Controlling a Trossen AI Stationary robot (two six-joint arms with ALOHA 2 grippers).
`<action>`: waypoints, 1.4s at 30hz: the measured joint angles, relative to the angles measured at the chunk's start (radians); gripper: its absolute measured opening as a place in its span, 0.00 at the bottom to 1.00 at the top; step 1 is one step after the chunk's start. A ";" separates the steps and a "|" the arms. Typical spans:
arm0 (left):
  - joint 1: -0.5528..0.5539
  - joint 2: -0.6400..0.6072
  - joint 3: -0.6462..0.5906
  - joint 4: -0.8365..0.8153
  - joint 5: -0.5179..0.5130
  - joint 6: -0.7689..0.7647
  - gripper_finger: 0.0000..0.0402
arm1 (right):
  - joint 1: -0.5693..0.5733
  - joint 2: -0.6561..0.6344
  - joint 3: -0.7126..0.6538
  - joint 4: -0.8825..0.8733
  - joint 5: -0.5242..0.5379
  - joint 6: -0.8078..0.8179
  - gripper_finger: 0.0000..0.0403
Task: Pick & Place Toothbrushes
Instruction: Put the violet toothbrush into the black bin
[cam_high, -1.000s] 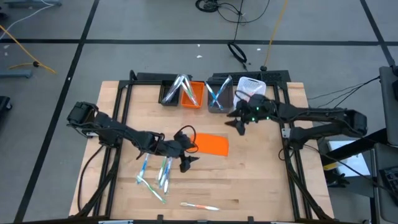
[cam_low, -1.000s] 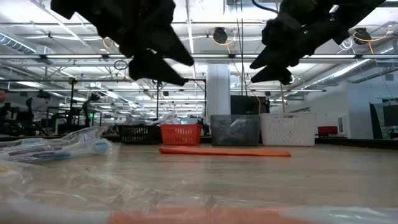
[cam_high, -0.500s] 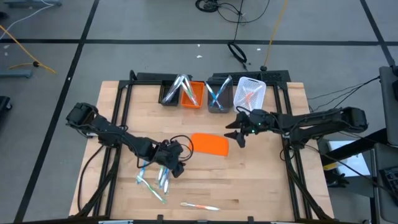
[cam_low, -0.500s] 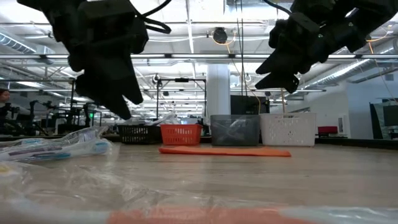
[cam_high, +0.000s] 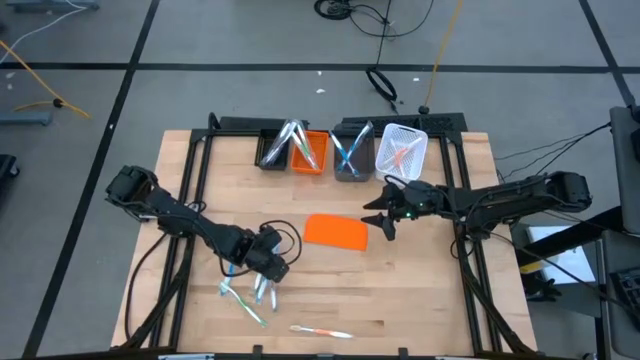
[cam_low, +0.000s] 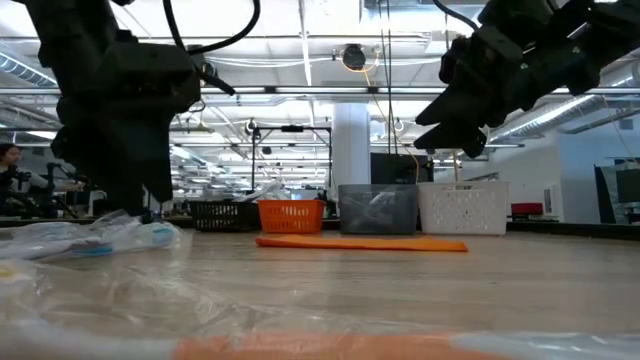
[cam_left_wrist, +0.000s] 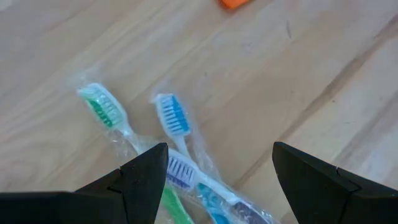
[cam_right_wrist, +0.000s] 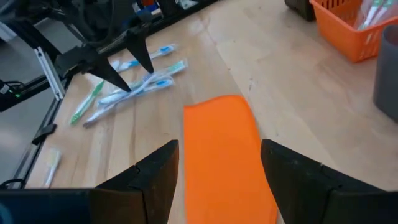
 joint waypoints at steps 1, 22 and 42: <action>-0.003 0.000 0.000 0.003 0.004 -0.001 0.73 | 0.000 0.000 -0.003 0.013 0.000 0.000 0.54; -0.037 -0.034 0.000 -0.055 -0.030 -0.135 0.73 | 0.000 0.000 -0.009 0.029 0.027 0.000 0.53; -0.063 0.033 0.000 -0.001 -0.038 -0.134 0.34 | 0.000 0.000 -0.009 0.041 0.026 0.000 0.53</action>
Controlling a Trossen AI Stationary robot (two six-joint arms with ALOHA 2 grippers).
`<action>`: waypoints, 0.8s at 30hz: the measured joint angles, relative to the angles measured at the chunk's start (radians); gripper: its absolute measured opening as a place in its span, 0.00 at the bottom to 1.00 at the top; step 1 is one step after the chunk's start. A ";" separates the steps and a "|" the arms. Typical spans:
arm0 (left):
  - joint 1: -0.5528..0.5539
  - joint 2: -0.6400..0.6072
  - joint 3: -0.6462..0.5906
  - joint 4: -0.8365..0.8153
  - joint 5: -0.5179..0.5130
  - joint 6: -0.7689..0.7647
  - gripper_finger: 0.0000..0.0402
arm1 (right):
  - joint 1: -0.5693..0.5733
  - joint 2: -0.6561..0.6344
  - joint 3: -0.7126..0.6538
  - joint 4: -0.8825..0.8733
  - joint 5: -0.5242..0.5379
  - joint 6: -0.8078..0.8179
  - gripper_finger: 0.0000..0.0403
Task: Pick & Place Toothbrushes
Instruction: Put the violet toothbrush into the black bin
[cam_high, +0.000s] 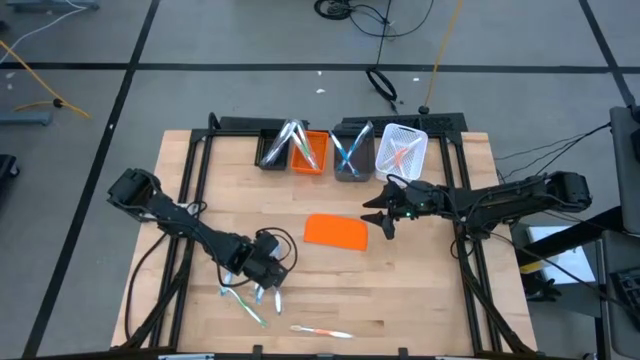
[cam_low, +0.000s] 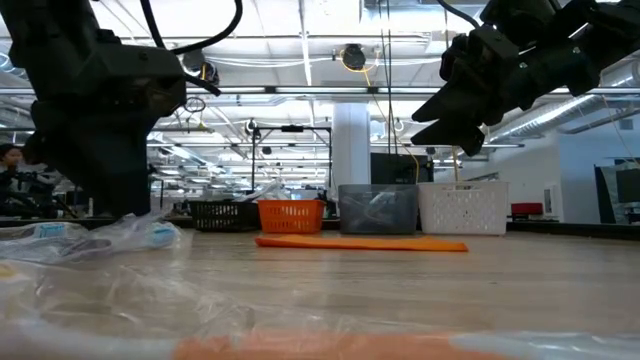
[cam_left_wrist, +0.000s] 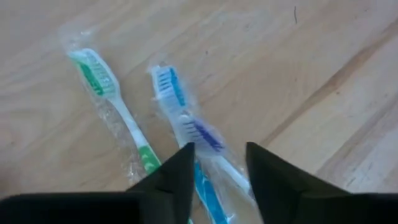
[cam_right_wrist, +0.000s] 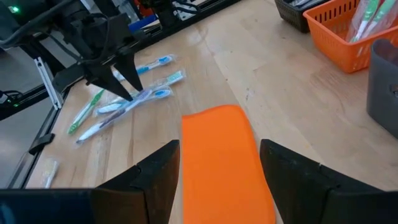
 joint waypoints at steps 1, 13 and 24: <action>0.000 0.000 0.000 0.000 -0.004 0.001 0.29 | 0.000 0.000 0.000 0.000 0.000 0.000 0.53; 0.001 -0.002 0.000 0.007 -0.043 0.054 0.00 | 0.000 0.000 0.000 0.000 0.000 0.000 0.53; -0.010 -0.117 0.000 0.276 -0.129 0.338 0.00 | 0.015 0.000 0.000 0.009 -0.005 0.000 0.53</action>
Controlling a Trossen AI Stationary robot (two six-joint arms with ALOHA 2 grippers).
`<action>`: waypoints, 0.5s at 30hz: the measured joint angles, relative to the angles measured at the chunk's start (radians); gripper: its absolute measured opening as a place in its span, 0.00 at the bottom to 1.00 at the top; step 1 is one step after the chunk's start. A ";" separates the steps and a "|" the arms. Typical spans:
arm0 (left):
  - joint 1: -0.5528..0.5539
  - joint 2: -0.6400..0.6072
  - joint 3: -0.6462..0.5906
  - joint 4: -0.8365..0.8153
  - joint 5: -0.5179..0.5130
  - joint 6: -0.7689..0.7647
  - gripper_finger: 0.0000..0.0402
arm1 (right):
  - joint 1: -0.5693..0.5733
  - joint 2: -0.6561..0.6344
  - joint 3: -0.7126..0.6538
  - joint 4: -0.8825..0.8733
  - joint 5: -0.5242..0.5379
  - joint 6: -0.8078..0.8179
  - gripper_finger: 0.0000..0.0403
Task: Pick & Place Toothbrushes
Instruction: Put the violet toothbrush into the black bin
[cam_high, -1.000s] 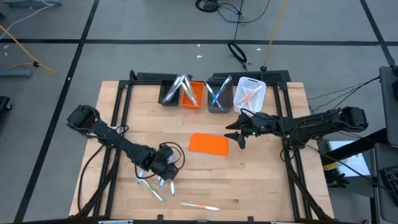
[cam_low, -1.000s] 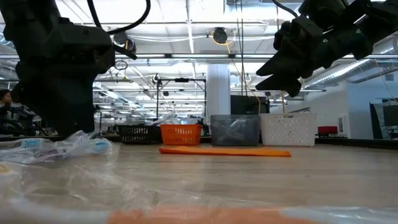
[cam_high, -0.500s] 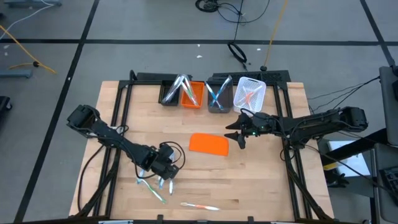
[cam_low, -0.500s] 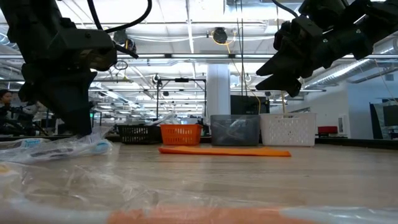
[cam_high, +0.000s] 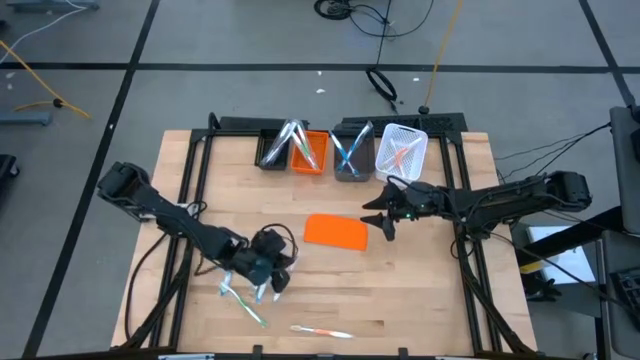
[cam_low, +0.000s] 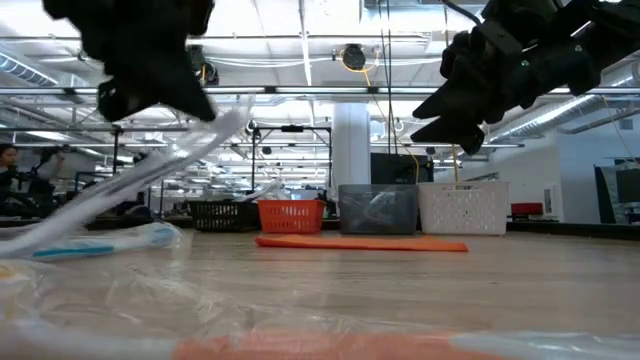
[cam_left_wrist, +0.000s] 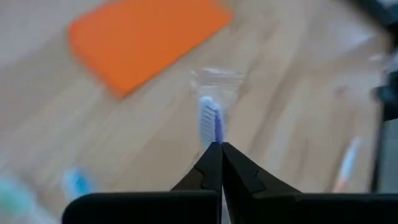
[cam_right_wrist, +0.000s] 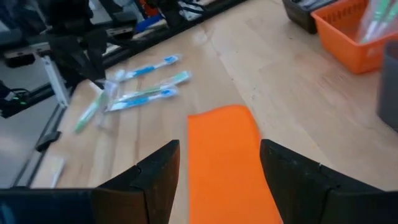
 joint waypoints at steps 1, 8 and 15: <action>0.002 -0.010 0.000 0.035 -0.013 0.046 0.00 | 0.007 0.000 0.000 0.013 -0.001 0.000 0.53; 0.046 -0.045 0.000 0.292 -0.062 0.344 0.00 | 0.071 0.000 0.000 0.135 -0.002 0.000 0.53; 0.116 -0.045 0.000 0.443 -0.080 0.502 0.00 | 0.134 0.000 0.001 0.201 0.000 -0.029 0.53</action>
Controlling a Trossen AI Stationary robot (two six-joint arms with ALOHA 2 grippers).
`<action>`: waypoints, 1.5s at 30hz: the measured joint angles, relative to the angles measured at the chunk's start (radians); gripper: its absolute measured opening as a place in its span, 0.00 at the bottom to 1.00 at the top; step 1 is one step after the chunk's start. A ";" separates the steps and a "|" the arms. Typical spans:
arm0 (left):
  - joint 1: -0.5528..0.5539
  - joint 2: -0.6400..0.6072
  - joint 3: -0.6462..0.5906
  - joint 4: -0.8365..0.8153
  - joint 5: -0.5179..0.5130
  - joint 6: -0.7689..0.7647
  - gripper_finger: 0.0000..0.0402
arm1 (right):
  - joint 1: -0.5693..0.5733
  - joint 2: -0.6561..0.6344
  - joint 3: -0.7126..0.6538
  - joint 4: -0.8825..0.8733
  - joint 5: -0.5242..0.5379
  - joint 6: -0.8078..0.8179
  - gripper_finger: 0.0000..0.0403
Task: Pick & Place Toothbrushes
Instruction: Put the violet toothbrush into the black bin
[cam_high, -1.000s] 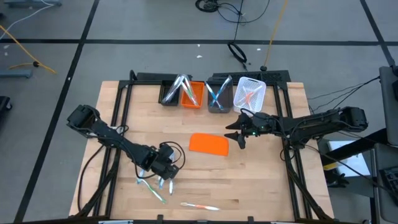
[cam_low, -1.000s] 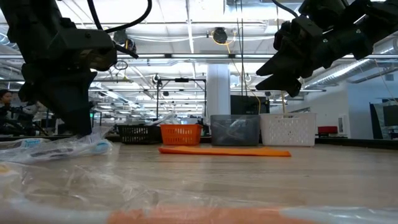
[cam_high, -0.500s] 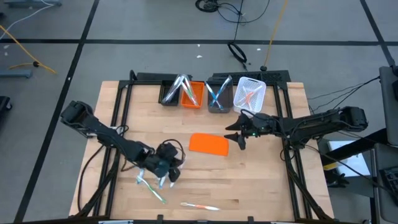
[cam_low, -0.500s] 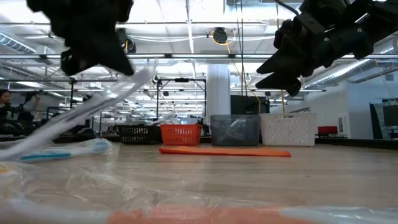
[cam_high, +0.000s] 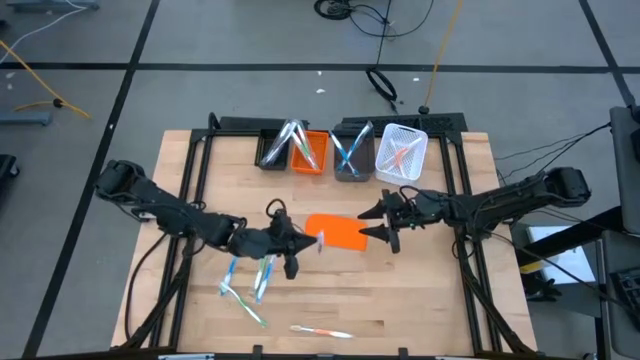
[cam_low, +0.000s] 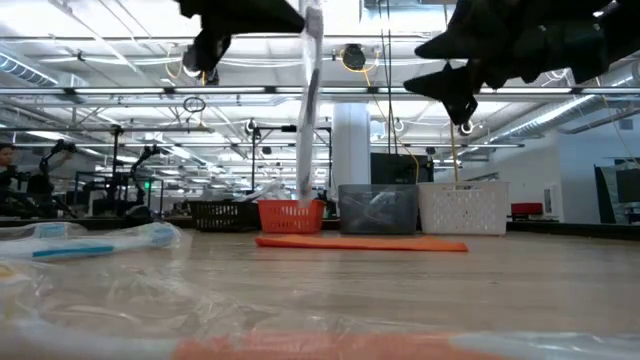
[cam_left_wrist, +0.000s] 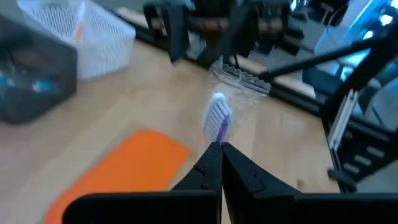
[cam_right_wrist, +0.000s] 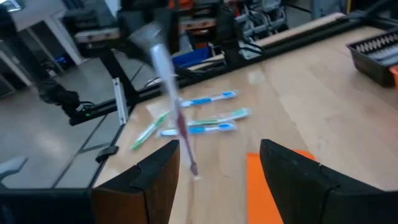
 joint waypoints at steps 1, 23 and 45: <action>0.009 0.000 0.000 0.024 0.000 0.019 0.00 | 0.008 0.000 0.000 0.006 0.003 -0.010 0.53; 0.133 0.000 0.000 0.281 0.108 0.186 0.00 | 0.087 0.226 0.001 0.423 0.109 -0.145 0.53; 0.145 0.001 0.000 0.308 0.133 0.220 0.00 | 0.124 0.428 0.196 0.479 0.104 -0.242 0.53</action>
